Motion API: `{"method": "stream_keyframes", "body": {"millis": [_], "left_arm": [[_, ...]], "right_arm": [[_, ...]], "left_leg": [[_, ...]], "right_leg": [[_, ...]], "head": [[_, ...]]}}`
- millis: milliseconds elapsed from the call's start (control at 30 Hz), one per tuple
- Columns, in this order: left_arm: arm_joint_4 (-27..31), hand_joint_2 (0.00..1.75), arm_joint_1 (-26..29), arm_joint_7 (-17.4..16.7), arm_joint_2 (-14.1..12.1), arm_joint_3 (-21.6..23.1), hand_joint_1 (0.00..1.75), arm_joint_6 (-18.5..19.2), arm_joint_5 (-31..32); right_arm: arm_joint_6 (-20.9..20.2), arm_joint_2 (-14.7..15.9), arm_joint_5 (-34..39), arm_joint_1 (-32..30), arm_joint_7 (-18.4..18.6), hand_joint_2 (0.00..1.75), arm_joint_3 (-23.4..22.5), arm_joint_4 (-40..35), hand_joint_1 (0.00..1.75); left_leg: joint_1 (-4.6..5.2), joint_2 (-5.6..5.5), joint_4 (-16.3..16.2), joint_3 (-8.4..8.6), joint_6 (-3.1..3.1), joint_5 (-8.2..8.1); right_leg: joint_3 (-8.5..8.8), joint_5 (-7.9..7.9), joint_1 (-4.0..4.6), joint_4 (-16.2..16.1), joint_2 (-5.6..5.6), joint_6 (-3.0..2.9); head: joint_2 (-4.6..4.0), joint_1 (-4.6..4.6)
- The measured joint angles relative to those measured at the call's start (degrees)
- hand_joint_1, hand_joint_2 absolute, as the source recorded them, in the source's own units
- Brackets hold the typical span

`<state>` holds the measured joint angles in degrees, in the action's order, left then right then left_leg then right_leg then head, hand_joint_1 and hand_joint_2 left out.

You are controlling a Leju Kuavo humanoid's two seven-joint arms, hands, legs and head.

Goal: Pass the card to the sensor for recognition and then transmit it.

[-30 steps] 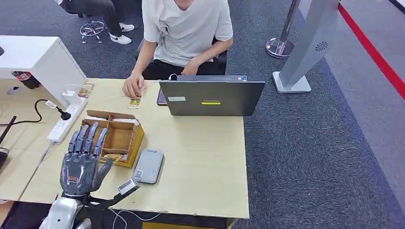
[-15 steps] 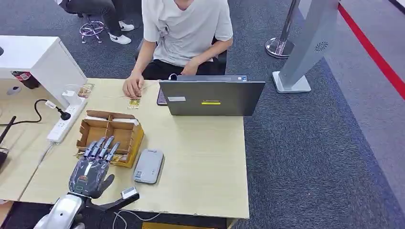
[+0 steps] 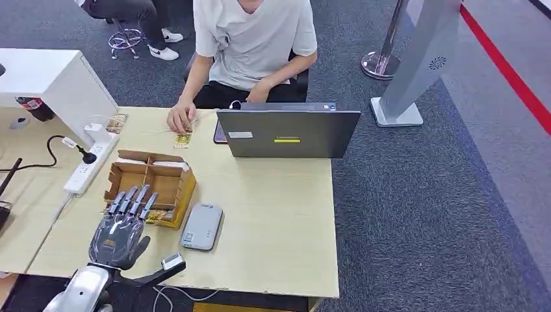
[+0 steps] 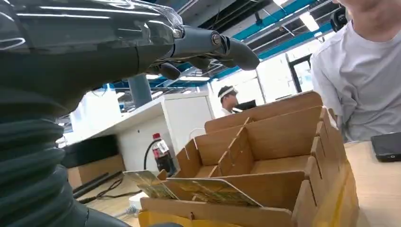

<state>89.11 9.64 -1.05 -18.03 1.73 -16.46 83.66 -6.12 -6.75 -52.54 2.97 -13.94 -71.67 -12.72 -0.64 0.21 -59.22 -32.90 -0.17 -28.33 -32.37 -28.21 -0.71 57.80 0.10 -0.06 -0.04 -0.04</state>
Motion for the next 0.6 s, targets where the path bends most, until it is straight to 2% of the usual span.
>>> {"method": "stream_keyframes", "body": {"millis": [133, 600], "left_arm": [[-0.7, 1.75, -0.62, -1.31, 0.04, -0.31, 0.0, -1.33, 1.75], [-3.28, 1.75, -2.9, -1.07, 1.14, -1.14, 0.0, -2.23, 2.24]], "right_arm": [[0.22, 0.0, -0.33, 0.0, 0.04, 0.0, 0.0, 0.0, 0.0], [0.39, 0.0, -0.99, 0.02, 0.07, 0.0, 0.0, 0.0, 0.0]], "left_leg": [[0.0, -0.01, 0.0, 0.0, 0.0, 0.0], [0.0, -0.01, 0.0, 0.0, 0.0, 0.0]], "right_leg": [[0.0, 0.0, 0.0, 0.0, 0.0, 0.0], [0.01, 0.0, 0.0, 0.0, -0.01, 0.0]], "head": [[0.0, 0.0], [0.0, 0.0]]}}
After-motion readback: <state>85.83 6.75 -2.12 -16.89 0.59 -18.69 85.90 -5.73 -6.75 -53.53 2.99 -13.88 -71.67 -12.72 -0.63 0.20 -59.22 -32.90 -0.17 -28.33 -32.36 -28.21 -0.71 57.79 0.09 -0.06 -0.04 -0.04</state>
